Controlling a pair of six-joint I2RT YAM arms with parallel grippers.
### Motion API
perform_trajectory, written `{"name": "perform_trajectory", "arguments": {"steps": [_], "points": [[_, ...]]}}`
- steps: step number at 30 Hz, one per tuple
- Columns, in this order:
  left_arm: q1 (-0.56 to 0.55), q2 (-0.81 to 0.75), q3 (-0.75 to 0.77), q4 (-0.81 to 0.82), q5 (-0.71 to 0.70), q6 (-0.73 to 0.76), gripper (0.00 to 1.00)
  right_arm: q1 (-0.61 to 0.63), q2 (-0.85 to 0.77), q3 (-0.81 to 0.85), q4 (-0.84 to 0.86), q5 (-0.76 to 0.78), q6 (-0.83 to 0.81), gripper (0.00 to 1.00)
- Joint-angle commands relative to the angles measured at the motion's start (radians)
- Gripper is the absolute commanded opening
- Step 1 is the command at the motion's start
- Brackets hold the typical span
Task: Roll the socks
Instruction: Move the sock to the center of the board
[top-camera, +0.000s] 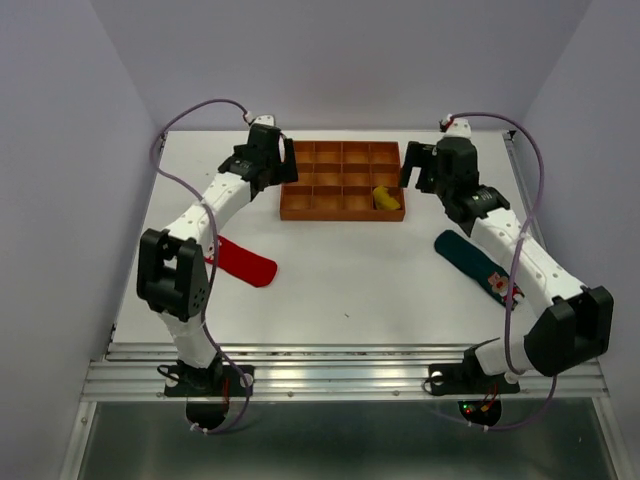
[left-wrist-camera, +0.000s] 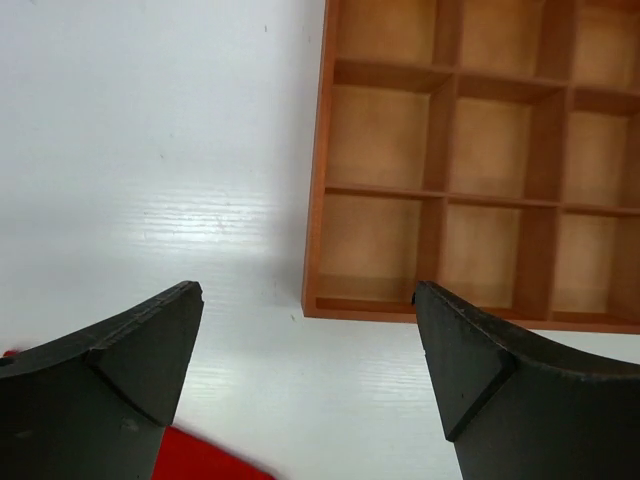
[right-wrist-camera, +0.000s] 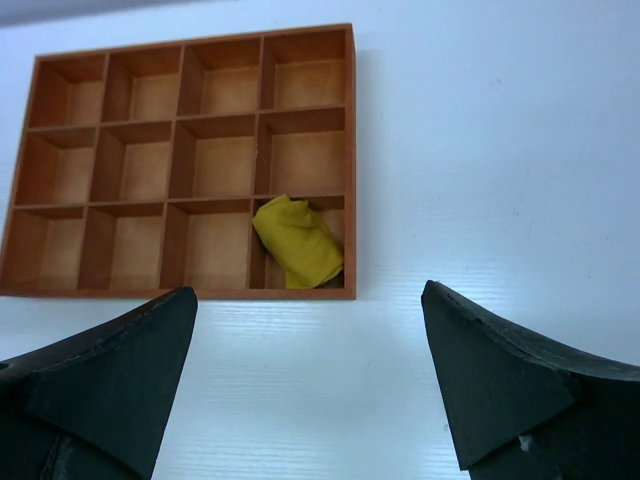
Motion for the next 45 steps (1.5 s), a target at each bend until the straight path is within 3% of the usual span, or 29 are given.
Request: {"name": "perform_trajectory", "arguments": {"steps": [1,6,13,17,23,33,37,40,45], "points": [[-0.020,-0.199,0.035,-0.023,-0.051,-0.074,0.99,0.006,-0.086,-0.042,-0.032,0.086,0.105,1.00],[-0.057,-0.410,-0.225,0.008,-0.097,-0.240,0.99,-0.009,-0.144,-0.109,-0.166,0.192,0.278,1.00],[-0.162,-0.738,-0.629,0.025,-0.118,-0.432,0.99,-0.152,-0.145,-0.241,-0.209,0.050,0.364,1.00],[-0.170,-0.851,-0.738,0.028,-0.109,-0.472,0.99,-0.236,-0.114,-0.281,-0.198,0.051,0.383,1.00],[-0.175,-0.850,-0.758,0.051,-0.094,-0.458,0.99,-0.377,0.010,-0.350,-0.121,-0.041,0.397,1.00],[-0.178,-0.771,-0.740,0.083,-0.066,-0.423,0.99,-0.408,0.184,-0.390,-0.055,-0.052,0.438,1.00],[-0.181,-0.758,-0.769,0.120,-0.043,-0.423,0.99,-0.408,0.179,-0.460,0.018,-0.229,0.417,1.00],[-0.189,-0.744,-0.772,0.126,-0.038,-0.421,0.99,-0.330,0.133,-0.528,0.034,-0.294,0.447,1.00],[-0.210,-0.750,-0.783,0.138,-0.032,-0.426,0.99,-0.126,0.014,-0.623,0.080,-0.312,0.648,1.00]]}}
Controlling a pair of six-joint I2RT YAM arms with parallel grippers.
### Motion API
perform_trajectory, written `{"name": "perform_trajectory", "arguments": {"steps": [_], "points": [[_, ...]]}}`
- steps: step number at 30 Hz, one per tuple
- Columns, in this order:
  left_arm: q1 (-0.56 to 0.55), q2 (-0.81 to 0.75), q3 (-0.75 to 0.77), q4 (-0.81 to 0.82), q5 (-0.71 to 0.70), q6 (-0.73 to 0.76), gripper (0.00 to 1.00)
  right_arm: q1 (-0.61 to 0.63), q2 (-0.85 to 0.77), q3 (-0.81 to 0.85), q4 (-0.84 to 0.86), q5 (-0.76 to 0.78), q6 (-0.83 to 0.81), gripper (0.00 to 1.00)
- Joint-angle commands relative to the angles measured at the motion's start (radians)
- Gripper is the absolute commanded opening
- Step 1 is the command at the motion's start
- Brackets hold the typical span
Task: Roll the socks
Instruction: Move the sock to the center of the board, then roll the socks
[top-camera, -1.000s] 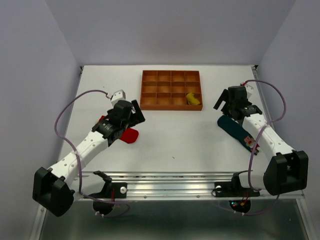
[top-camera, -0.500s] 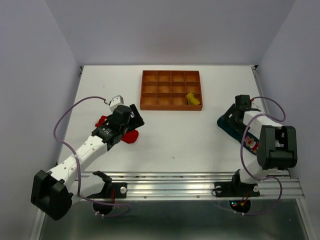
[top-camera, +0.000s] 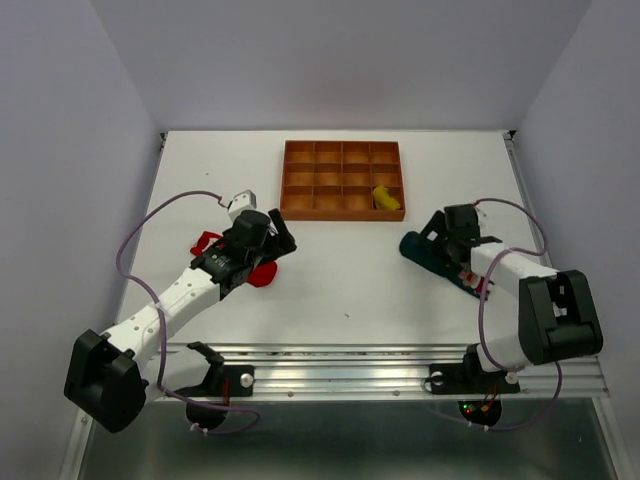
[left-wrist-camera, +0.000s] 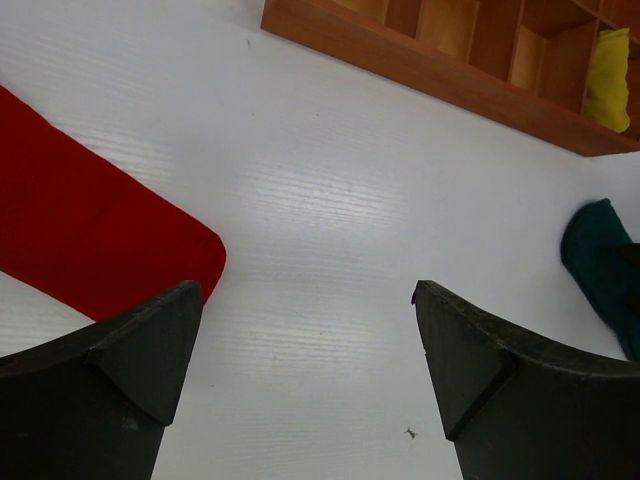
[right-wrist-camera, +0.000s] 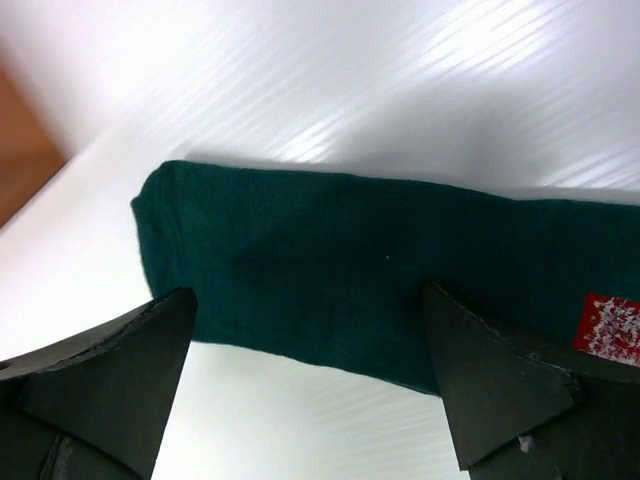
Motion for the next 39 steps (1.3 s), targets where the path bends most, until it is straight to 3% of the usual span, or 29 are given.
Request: {"name": "perform_trajectory", "arguments": {"steps": [1,8,10,13,17,23,28,34,39], "points": [[-0.022,-0.013,-0.022,0.040,0.007,0.006,0.99,0.183,-0.033,-0.106,0.029,-0.162,0.222,1.00],[-0.054,-0.040,-0.066,0.062,0.072,-0.003,0.99,0.551,0.042,-0.084,0.187,-0.075,0.557,1.00],[-0.060,-0.066,-0.080,0.063,0.077,-0.014,0.99,0.663,0.103,0.003,0.190,-0.003,0.578,1.00],[-0.068,-0.106,-0.114,0.071,0.103,-0.040,0.99,0.705,0.151,0.129,0.192,-0.009,0.563,1.00],[-0.080,-0.132,-0.176,0.131,0.152,-0.069,0.99,0.716,0.103,0.199,0.131,0.051,0.490,1.00],[-0.092,-0.048,-0.204,0.238,0.211,-0.094,0.99,0.684,-0.011,0.131,0.057,0.137,0.390,1.00],[-0.120,0.123,-0.134,0.309,0.218,-0.095,0.99,0.517,-0.010,0.075,0.054,0.011,0.234,1.00],[-0.138,0.318,-0.031,0.327,0.234,-0.085,0.99,0.487,0.058,0.058,0.058,-0.022,0.144,1.00],[-0.140,0.390,0.014,0.327,0.203,-0.074,0.99,0.487,0.053,-0.026,0.069,-0.154,0.132,1.00]]}}
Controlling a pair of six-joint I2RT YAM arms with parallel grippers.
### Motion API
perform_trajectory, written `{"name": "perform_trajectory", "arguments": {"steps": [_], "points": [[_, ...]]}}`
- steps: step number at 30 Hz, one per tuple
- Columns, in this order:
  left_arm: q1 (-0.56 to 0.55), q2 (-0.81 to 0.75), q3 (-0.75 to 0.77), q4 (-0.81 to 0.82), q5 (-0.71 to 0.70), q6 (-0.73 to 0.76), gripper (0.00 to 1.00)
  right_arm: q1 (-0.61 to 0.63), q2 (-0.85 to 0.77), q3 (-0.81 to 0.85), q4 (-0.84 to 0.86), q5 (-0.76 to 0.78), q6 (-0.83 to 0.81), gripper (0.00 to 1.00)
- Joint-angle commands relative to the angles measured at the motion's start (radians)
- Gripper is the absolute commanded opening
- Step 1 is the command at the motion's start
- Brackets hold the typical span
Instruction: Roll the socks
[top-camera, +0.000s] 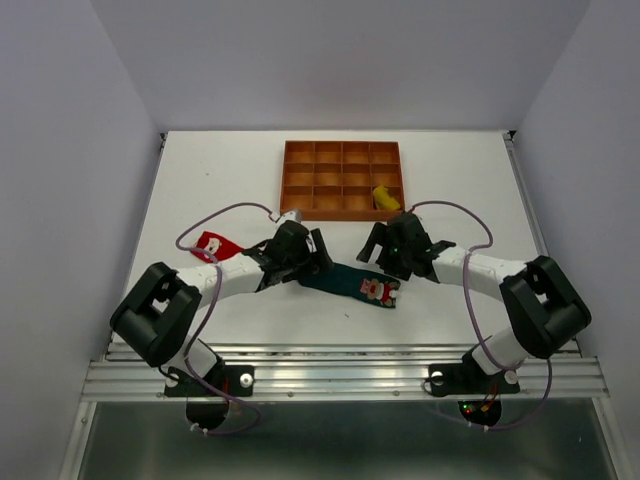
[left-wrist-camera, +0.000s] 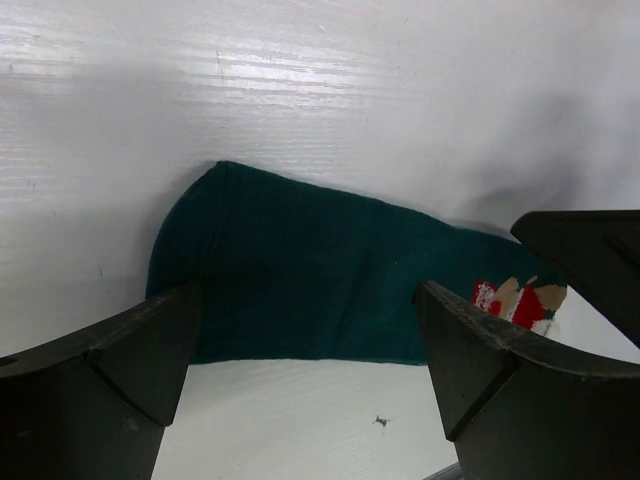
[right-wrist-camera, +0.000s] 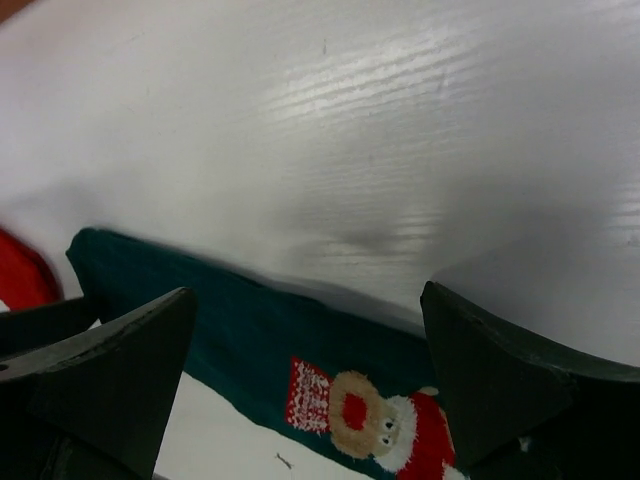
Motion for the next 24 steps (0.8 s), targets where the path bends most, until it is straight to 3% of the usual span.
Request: {"name": "perform_trajectory", "arguments": {"steps": [1,10,13,24], "points": [[-0.003,0.046,0.065,0.024,-0.024,0.018,0.99,0.002,-0.027,-0.083,-0.011,-0.123,-0.034,1.00],[-0.002,0.250,0.233,-0.040,-0.113,0.078,0.99,0.048,-0.150,-0.222,-0.028,-0.233,-0.046,1.00],[0.005,0.308,0.286,-0.048,-0.115,0.097,0.99,0.154,-0.131,-0.215,-0.020,-0.229,-0.040,1.00],[0.005,0.388,0.399,-0.068,-0.134,0.161,0.99,0.361,-0.007,-0.118,0.047,-0.217,-0.030,1.00]]}}
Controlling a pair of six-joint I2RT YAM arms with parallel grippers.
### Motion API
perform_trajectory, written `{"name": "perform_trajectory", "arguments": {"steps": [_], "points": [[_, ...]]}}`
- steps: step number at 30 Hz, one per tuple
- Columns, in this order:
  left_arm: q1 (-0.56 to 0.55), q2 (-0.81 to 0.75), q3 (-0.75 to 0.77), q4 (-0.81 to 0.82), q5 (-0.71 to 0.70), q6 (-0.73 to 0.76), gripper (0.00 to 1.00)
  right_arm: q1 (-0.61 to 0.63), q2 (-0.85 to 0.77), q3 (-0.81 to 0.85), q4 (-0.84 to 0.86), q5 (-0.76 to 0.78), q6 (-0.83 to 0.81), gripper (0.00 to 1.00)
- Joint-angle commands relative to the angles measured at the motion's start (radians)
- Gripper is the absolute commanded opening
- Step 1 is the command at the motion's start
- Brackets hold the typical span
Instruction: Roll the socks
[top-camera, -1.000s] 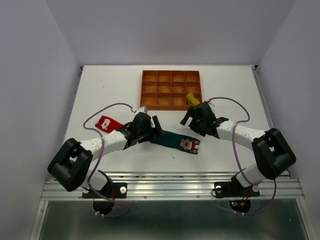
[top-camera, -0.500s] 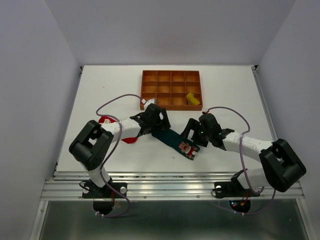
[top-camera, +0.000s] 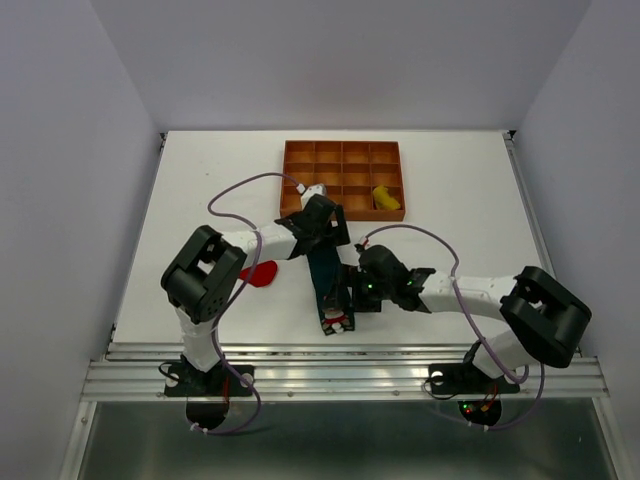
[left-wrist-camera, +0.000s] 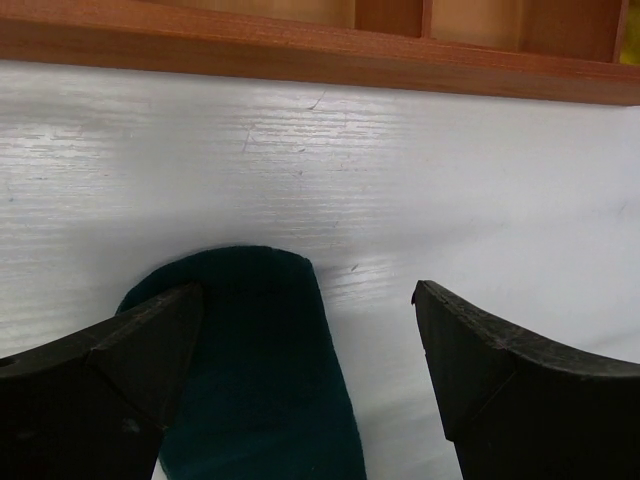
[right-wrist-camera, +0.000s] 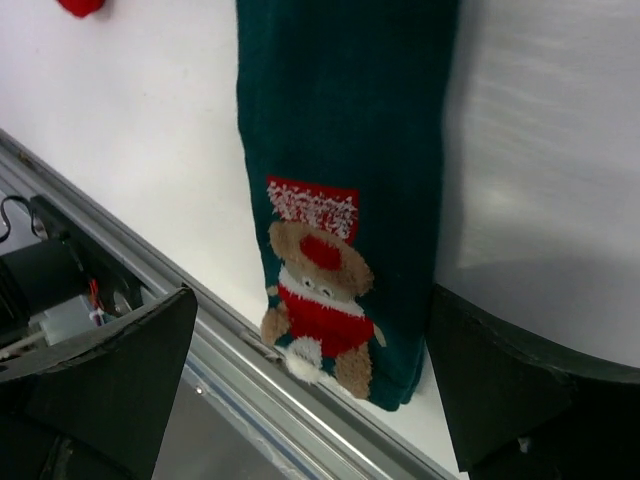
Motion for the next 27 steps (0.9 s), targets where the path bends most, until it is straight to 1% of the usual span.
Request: {"name": "perform_trajectory", "arguments": {"steps": [1,5,7,8,9,10,12,13,15,17,19,20,21,23,24,25,27], "points": [[0.003,0.026,0.035,-0.056,-0.032,0.052,0.99,0.075,0.087,0.025,-0.081,0.018,-0.023,1.00],[0.003,0.023,0.041,-0.048,-0.045,0.083,0.99,0.086,0.098,0.049,-0.092,0.060,-0.061,1.00],[0.003,0.018,0.050,-0.047,-0.040,0.100,0.99,0.086,0.091,0.071,-0.136,0.083,-0.129,1.00],[0.003,0.011,0.050,-0.047,-0.035,0.105,0.99,0.086,0.078,0.083,-0.159,0.123,-0.158,1.00],[0.003,0.002,0.042,-0.047,-0.034,0.105,0.99,0.086,0.069,0.095,-0.187,0.136,-0.233,1.00],[0.003,-0.029,0.041,-0.047,-0.037,0.111,0.99,0.086,0.056,0.117,-0.247,0.162,-0.261,1.00],[0.003,-0.069,0.044,-0.056,-0.043,0.117,0.99,0.119,-0.003,0.126,-0.281,0.224,-0.339,1.00],[0.002,-0.113,0.048,-0.062,-0.041,0.121,0.99,0.135,-0.028,0.129,-0.293,0.232,-0.412,1.00],[0.000,-0.158,0.059,-0.106,-0.048,0.126,0.99,0.182,-0.097,0.125,-0.321,0.235,-0.500,1.00],[-0.003,-0.219,0.068,-0.146,-0.057,0.128,0.99,0.211,-0.132,0.123,-0.339,0.240,-0.554,1.00],[-0.006,-0.281,0.061,-0.212,-0.092,0.102,0.99,0.242,-0.166,0.119,-0.304,0.196,-0.612,1.00],[-0.006,-0.304,0.052,-0.240,-0.104,0.082,0.99,0.257,-0.169,0.120,-0.295,0.149,-0.636,1.00],[-0.006,-0.345,0.023,-0.282,-0.121,0.050,0.99,0.300,-0.163,0.149,-0.299,0.163,-0.678,1.00],[-0.006,-0.394,-0.023,-0.319,-0.121,0.002,0.99,0.337,-0.117,0.183,-0.325,0.249,-0.718,1.00],[-0.006,-0.419,-0.086,-0.327,-0.094,-0.012,0.99,0.351,-0.097,0.195,-0.333,0.254,-0.748,1.00],[-0.006,-0.472,-0.120,-0.326,-0.080,-0.038,0.99,0.383,-0.065,0.216,-0.351,0.269,-0.820,1.00],[-0.006,-0.518,-0.178,-0.320,-0.052,-0.058,0.99,0.392,-0.035,0.238,-0.376,0.317,-0.862,1.00]]}}
